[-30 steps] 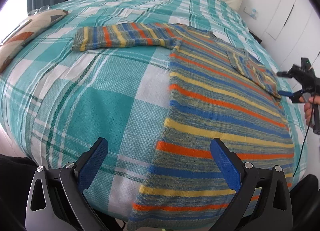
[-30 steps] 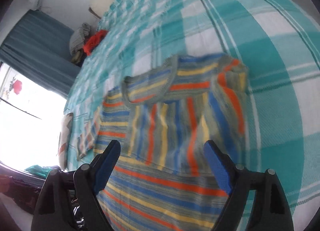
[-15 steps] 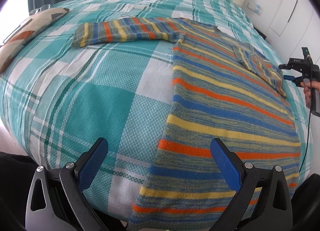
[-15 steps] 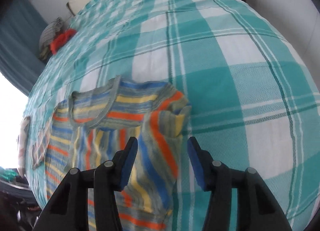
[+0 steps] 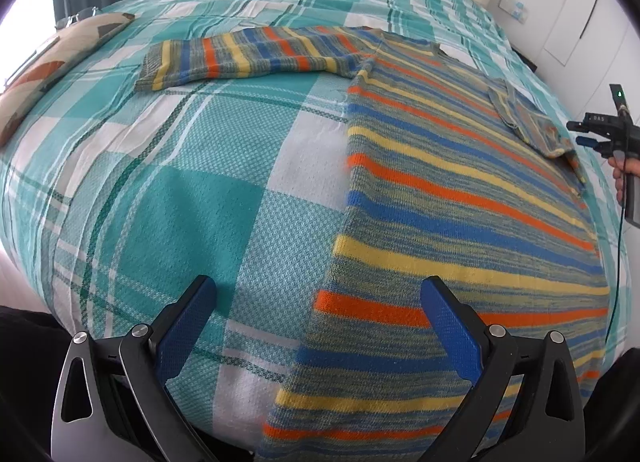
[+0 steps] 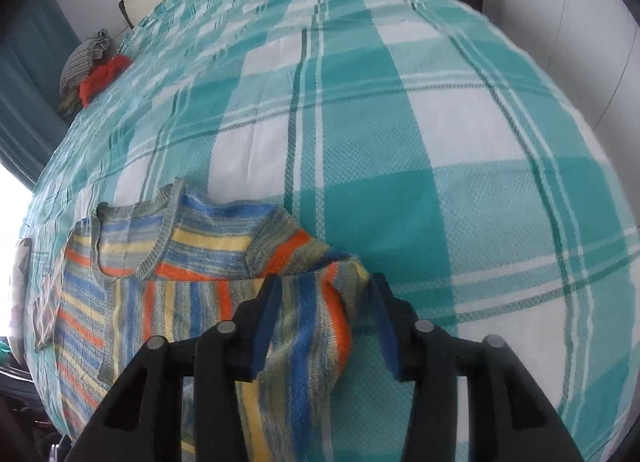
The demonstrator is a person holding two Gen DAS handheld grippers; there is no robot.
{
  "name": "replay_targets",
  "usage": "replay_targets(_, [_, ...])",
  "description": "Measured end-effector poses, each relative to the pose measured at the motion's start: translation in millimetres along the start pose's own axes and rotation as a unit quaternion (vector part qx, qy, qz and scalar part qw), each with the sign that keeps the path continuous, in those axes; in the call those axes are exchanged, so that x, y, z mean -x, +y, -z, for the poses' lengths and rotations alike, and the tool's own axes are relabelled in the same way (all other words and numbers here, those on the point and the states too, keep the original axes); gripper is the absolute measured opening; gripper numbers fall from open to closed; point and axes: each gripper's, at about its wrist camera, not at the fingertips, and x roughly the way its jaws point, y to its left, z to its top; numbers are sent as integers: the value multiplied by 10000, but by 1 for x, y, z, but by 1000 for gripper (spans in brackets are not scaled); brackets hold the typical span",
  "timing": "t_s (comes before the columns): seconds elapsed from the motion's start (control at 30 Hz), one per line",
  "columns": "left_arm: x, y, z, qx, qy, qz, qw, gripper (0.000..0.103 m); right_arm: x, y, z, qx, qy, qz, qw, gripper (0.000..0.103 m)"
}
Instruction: Fold small clothes
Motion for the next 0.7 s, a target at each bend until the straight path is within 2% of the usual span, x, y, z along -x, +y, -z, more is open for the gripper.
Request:
replay_targets(0.07, [2,-1,0,0,-34,16,10000,102,29,19,7,494,-396,-122,9979,47])
replay_targets(0.1, [2,-1,0,-17,-42,16,10000,102,38,30,12,730,-470,-431,9953,47])
replay_targets(0.17, [4,-2,1,-43,-64,-2,10000,102,49,46,30,1038,-230,-1411,9843,47])
replay_targets(0.2, [5,-2,2,-42,-68,-1,10000,102,51,58,41,1230,-111,-1609,9792,47])
replay_targets(0.23, [5,-2,3,-32,-66,8,10000,102,55,72,54,1597,-51,-1580,9744,47])
replay_targets(0.33, [4,-3,3,-29,-63,5,10000,102,56,126,91,2813,73,-1519,9475,51])
replay_targets(0.43, [6,-4,4,-77,-97,-27,9999,102,45,173,111,3351,201,-1528,9295,52])
replay_targets(0.5, [6,-5,4,-114,-101,-69,9999,102,32,197,118,3582,146,-1392,9231,52])
replay_targets(0.53, [5,-4,4,-114,-89,-88,9999,102,20,206,120,3660,156,-1168,9231,49])
replay_targets(0.57, [5,-3,4,-90,-76,-97,9999,102,7,210,118,3613,235,-918,9276,42])
replay_targets(0.6, [5,0,4,-38,-70,-90,9999,102,-5,209,112,3382,375,-839,9366,6])
replay_targets(0.63, [6,3,4,25,-68,-61,10000,102,-9,203,106,3010,402,-914,9484,4])
replay_targets(0.67, [7,5,5,82,-73,-22,9999,102,-7,195,99,2578,329,-1246,9576,4])
replay_targets(0.7, [7,8,4,124,-74,5,9999,102,-3,187,94,2200,308,-1697,9601,4])
